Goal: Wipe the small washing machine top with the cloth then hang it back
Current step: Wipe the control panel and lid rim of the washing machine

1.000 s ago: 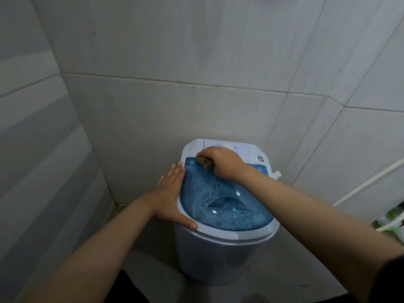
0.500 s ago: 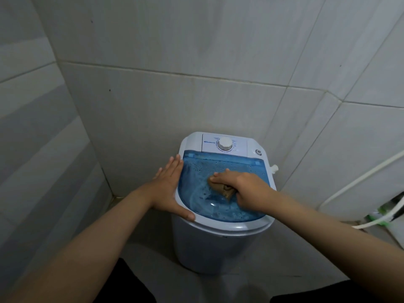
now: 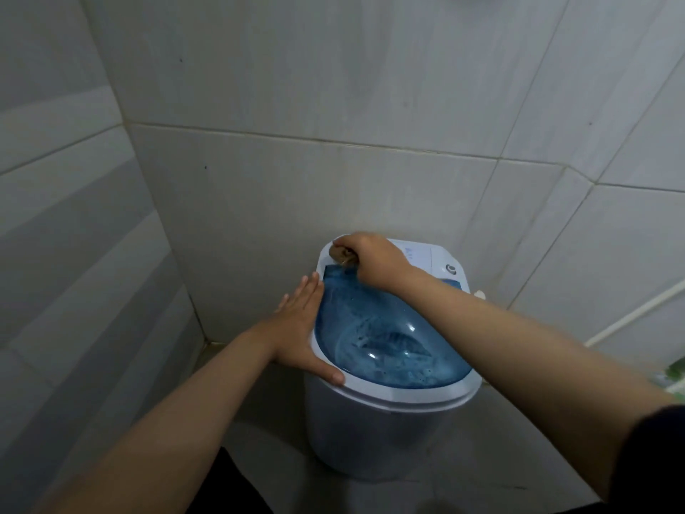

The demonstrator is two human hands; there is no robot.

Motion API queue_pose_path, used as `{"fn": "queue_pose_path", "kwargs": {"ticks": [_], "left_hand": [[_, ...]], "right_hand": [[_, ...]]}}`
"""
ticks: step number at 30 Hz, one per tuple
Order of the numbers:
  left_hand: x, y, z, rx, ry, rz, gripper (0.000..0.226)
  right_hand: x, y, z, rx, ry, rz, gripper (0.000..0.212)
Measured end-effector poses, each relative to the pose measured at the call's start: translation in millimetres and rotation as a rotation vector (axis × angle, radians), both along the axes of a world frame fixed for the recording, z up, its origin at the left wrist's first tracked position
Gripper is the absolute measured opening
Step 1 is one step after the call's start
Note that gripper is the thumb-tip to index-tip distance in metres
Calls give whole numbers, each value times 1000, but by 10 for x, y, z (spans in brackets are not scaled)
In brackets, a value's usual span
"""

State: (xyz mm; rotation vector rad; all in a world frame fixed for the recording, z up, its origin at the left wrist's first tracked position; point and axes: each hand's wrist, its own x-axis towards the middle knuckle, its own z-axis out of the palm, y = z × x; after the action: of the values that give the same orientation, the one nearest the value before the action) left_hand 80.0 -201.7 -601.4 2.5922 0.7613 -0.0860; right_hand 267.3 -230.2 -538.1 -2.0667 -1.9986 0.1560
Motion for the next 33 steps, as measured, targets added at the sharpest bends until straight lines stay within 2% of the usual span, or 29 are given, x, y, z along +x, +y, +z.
{"fn": "queue_pose_path", "kwargs": {"ticks": [4, 9, 19, 25, 30, 33], "left_hand": [[-5, 31, -19, 1, -18, 1, 155], [-6, 65, -48, 4, -16, -4, 157], [-5, 22, -23, 8, 28, 8, 161], [-8, 9, 7, 21, 39, 7, 160], [-6, 7, 16, 28, 45, 10, 160], [-7, 9, 19, 28, 38, 6, 160]], "right_hand": [[-65, -6, -188, -79, -74, 61, 56], [-67, -447, -252, -96, -43, 194, 74], [55, -1017, -319, -191, -71, 399, 66], [216, -1217, -260, -200, -172, 337, 61], [196, -1261, -172, -241, -432, 277, 44], [117, -1210, -113, -265, -457, 277, 45]]}}
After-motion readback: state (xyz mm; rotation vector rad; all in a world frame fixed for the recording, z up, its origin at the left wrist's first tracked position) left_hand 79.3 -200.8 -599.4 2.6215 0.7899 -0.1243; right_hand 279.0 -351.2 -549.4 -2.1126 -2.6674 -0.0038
